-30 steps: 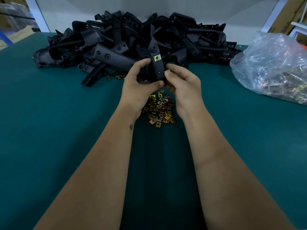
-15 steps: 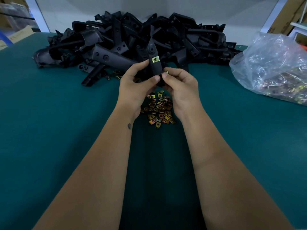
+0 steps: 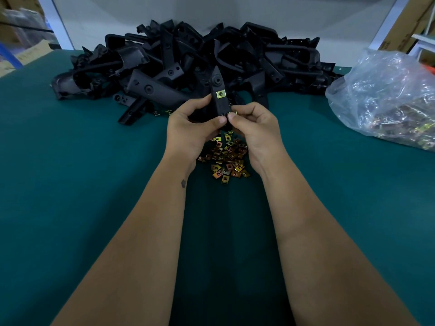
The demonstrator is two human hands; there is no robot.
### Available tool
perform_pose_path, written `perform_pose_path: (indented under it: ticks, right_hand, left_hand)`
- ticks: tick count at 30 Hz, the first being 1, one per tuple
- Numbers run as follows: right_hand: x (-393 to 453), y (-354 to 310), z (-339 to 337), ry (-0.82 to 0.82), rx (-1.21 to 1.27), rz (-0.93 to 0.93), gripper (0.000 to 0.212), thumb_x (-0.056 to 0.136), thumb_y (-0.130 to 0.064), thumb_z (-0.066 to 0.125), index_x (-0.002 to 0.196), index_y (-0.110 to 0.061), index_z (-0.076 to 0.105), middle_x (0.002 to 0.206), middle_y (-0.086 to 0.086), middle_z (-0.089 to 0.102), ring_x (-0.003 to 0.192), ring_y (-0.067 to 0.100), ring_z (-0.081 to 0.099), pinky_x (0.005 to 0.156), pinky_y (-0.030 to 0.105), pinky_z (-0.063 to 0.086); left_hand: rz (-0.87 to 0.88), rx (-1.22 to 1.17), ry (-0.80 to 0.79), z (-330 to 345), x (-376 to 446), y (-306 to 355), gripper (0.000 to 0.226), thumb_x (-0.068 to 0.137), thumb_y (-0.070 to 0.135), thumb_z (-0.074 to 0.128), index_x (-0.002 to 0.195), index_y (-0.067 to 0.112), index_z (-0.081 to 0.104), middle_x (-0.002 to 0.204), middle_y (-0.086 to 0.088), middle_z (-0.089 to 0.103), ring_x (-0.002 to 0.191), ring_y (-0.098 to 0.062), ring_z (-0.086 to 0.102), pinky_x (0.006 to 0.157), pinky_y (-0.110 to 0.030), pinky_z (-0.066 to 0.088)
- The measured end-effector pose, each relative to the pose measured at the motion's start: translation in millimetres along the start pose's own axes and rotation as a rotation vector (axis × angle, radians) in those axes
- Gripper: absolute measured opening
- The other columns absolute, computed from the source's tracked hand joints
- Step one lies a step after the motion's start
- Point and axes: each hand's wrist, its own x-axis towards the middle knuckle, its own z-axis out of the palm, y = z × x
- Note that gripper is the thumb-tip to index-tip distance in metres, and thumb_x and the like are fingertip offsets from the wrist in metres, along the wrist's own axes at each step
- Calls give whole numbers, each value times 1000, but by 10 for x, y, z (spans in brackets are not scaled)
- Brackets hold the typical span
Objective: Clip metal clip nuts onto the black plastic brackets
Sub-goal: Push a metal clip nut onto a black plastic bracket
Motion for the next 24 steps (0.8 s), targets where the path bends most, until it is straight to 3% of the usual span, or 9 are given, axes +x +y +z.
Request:
perform_pose_path:
  ticks: [4,6,10,18,22,24]
  right_hand:
    - [-3,-16,-9,-29,70,51,14,86,1,69,84,-12,67,99,13,66,97,21,61,97,36,49]
    - [-7,-28,-17,-59,126,84,15,86,3,67,83,-12,66,99,16,64,96,24,60,94,37,48]
    - [-19,-38,-7,-105,171,117,19,87,3,65,79,-14,63,87,6,63,94,23,57,89,37,44]
    - [-25,-49,51,6,253,78,11,86,-1,67,89,-11,70,95,10,69,96,23,64,94,38,50]
    - [-19,-45,68,62,227,25,14,89,-4,66,90,-16,73,100,7,72,102,24,67,93,37,54]
    - [-8,-31,77,116,45,-69,15,89,-8,67,89,-22,73,94,-4,73,97,11,68,87,26,55]
  left_hand:
    - [-5,-1,-29,-29,16,6,42,79,-3,77,107,27,68,110,-5,72,94,-13,70,80,-29,60]
    - [-22,-25,-63,-43,24,16,42,80,-3,76,110,24,68,114,-6,71,96,-13,71,80,-30,59]
    - [-46,-36,-109,-50,14,31,46,81,-3,74,123,17,65,120,-10,70,102,-17,71,82,-32,60]
    - [-32,-87,-91,28,12,41,48,86,-1,71,131,10,60,117,-13,71,109,-24,69,89,-38,59]
    - [-55,-169,-59,40,28,32,29,91,5,67,117,18,66,121,-11,68,111,-22,67,85,-35,59]
    - [-61,-186,-24,45,42,19,23,92,6,67,109,22,67,121,-10,67,112,-23,67,83,-34,60]
